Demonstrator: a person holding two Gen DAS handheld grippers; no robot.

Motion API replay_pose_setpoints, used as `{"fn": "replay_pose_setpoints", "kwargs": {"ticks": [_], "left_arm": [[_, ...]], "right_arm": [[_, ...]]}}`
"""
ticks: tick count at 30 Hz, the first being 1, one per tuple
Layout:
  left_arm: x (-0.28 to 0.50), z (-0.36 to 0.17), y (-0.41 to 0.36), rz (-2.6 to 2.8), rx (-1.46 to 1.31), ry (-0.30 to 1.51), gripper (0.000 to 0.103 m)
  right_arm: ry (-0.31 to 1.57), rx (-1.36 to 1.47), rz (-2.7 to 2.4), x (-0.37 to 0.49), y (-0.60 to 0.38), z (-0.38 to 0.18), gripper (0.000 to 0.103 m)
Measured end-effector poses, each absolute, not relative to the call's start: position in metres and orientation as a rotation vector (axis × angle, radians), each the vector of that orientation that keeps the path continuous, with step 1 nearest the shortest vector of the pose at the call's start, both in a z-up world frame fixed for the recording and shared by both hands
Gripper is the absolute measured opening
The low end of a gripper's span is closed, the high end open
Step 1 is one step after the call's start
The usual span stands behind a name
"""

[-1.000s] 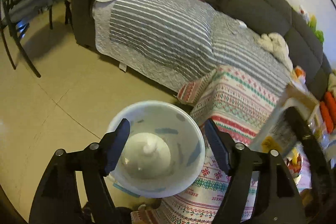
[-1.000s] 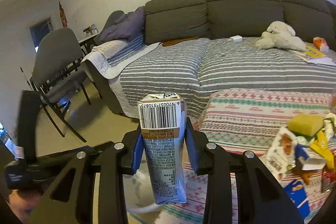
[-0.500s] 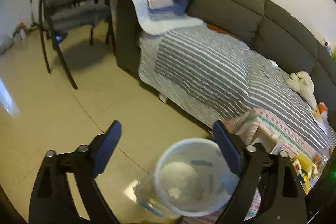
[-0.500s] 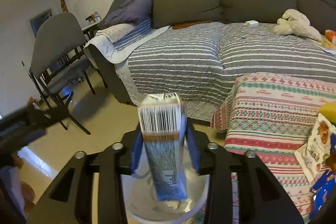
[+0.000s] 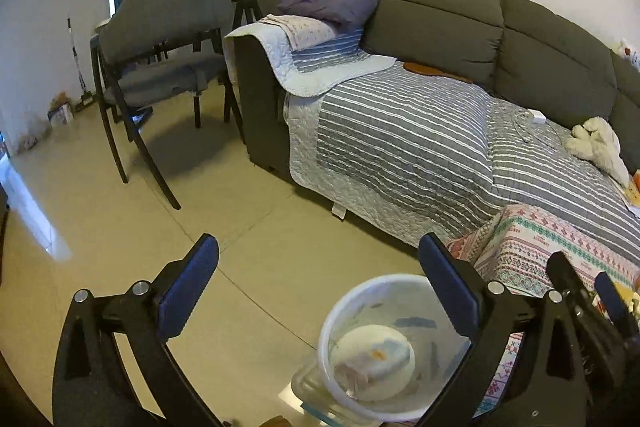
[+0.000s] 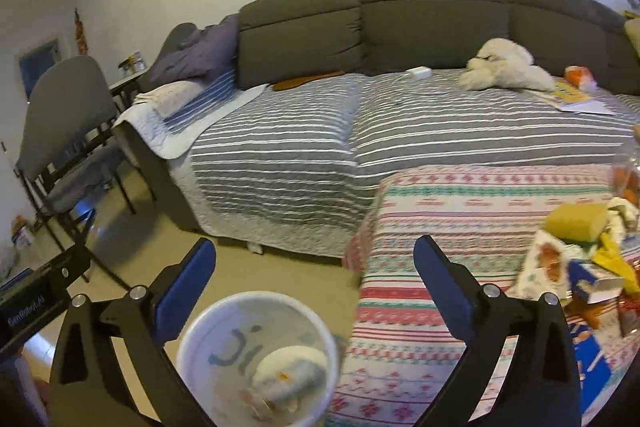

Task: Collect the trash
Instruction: 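Drop the tube from the right tool into the white wastebasket, then grasp the blue box with the left tool while the right tool grasps the white AD bottle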

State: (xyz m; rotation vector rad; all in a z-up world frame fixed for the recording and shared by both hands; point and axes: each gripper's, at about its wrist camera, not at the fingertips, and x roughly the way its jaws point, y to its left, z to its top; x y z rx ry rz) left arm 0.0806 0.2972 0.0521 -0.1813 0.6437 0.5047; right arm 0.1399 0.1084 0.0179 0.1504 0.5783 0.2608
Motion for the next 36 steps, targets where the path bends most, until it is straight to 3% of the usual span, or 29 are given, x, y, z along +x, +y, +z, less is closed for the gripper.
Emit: {"fn": "replay_pose_setpoints", "kwargs": {"ticks": [36], "left_arm": [[0.103,0.048,0.109,0.266,0.001,0.662,0.096]], "right_arm": [[0.548,0.105,-0.055,0.119,-0.082,0.029,0.096]]}}
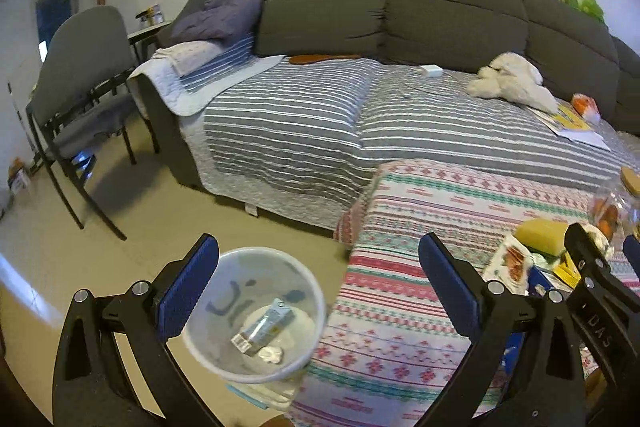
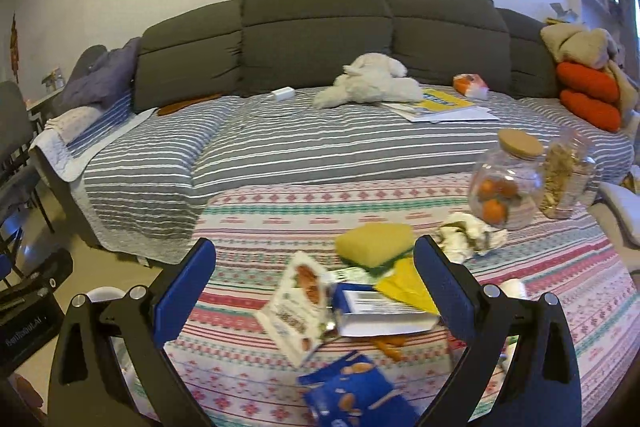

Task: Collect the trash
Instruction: 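Grasp the blue box with the left tool while the right tool grasps the white AD bottle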

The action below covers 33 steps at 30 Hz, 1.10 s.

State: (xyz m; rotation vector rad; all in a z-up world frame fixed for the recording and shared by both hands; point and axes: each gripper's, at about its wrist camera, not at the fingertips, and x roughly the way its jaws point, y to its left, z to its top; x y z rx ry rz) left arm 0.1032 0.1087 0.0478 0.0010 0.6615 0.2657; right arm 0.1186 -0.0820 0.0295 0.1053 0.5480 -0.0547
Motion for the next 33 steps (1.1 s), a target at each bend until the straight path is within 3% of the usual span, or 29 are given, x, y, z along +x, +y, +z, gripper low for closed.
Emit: {"fn": "replay_pose_setpoints", "kwargs": {"ticks": [25,33], "left_arm": [[0.120,0.015,-0.012,0.070,0.112,0.746,0.096],[0.160,-0.018,-0.015,-0.173,-0.180,0.971,0.096]], "right_arm": [[0.672,0.126,-0.215,0.107,-0.214,0.006,0.096],[0.708,0.220,-0.273,0.102,-0.270,0.008,0.096]]}}
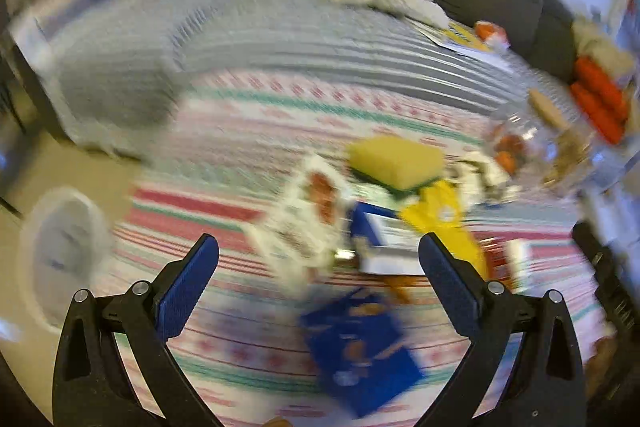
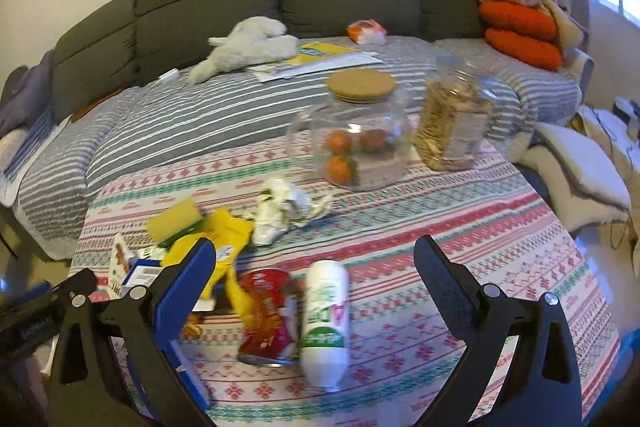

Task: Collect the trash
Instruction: 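Grasp the blue box with the left tool while the right tool grasps the white AD bottle, then carry the blue box and white bottle toward the wastebasket with both tools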

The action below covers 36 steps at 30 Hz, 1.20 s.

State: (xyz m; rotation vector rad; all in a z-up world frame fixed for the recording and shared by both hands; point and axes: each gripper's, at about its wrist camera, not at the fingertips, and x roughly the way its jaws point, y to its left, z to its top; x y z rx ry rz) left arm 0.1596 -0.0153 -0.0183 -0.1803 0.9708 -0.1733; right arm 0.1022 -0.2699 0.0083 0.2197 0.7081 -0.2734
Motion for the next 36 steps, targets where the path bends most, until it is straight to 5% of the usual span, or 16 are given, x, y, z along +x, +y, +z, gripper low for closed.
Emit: {"fn": "replay_pose_setpoints", "kwargs": {"ticks": [5,9,12,14,15,16,26,36], "left_arm": [[0.181,-0.050,-0.014,-0.243,-0.394,1.093,0.095],[0.191,-0.066,-0.025,-0.316,-0.536,1.148,0.084],[0.196,-0.075,-0.031,-0.351,-0.624,1.165,0.068],[0.201,-0.079,-0.032,-0.374,-0.648,1.171,0.052],[0.203,-0.082,-0.033,-0.396,-0.655,1.180,0.031],[0.203,-0.083,-0.032,-0.403,-0.656,1.185,0.027],[0.169,-0.020,-0.041,-0.491,-0.430,1.027,0.019],[0.123,0.026,-0.031,-0.482,-0.194,0.857,0.019]], "right_arm": [[0.749,0.278,-0.281,0.104,-0.294,0.002,0.096],[0.777,0.289,-0.278,0.105,-0.306,-0.002,0.096],[0.804,0.272,-0.270,0.106,-0.312,-0.006,0.096],[0.828,0.273,-0.269,0.107,-0.316,-0.012,0.096],[0.840,0.278,-0.267,0.107,-0.318,-0.015,0.096],[0.863,0.292,-0.258,0.108,-0.321,-0.021,0.096],[0.975,0.497,-0.158,0.119,-0.330,-0.052,0.095],[1.047,0.498,-0.107,0.137,-0.309,-0.073,0.075]]}}
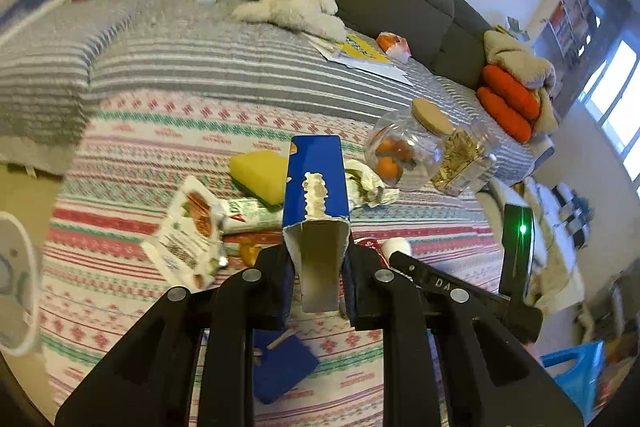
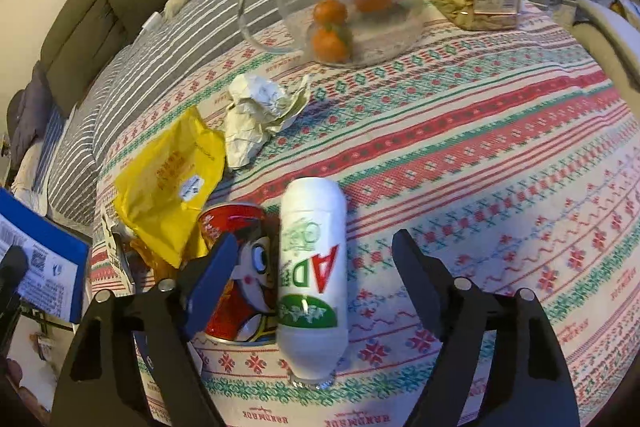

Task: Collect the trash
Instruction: 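Carry the blue box and white bottle toward the wastebasket with both tools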

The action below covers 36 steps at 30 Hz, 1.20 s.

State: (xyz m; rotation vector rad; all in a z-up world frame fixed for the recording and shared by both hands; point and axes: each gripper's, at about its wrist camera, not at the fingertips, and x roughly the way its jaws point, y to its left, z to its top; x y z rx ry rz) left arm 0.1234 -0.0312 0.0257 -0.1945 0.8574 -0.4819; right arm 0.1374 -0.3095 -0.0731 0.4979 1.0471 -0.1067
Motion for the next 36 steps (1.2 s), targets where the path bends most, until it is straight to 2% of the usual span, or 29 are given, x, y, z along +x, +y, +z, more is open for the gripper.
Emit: {"fn": "replay_pose_setpoints", "kwargs": {"ticks": [3,5,6,7,11,24,36], "left_arm": [[0.117,0.029,-0.030,-0.485,-0.163,0.840,0.019],[0.117,0.028,-0.030,-0.481,-0.148,0.837,0.019],[0.118,0.028,-0.029,-0.478,-0.144,0.838,0.019],[0.118,0.026,-0.026,-0.475,-0.142,0.838,0.019],[0.119,0.025,-0.024,-0.463,-0.145,0.840,0.019],[0.110,0.044,-0.023,-0.423,-0.127,0.720,0.019],[0.104,0.050,-0.015,-0.370,-0.113,0.658,0.019]], "right_arm": [[1.076,0.508,-0.097,0.143,-0.306,-0.082,0.074],[1.104,0.520,-0.092,0.147,-0.303,-0.091,0.063],[1.099,0.502,-0.102,0.147,-0.302,-0.092,0.054],[1.087,0.480,-0.109,0.148,-0.300,-0.091,0.037],[1.060,0.473,-0.107,0.149,-0.298,-0.086,0.036],[0.643,0.352,-0.062,0.119,-0.270,0.017,0.036],[0.515,0.242,-0.027,0.100,-0.233,0.039,0.036]]}}
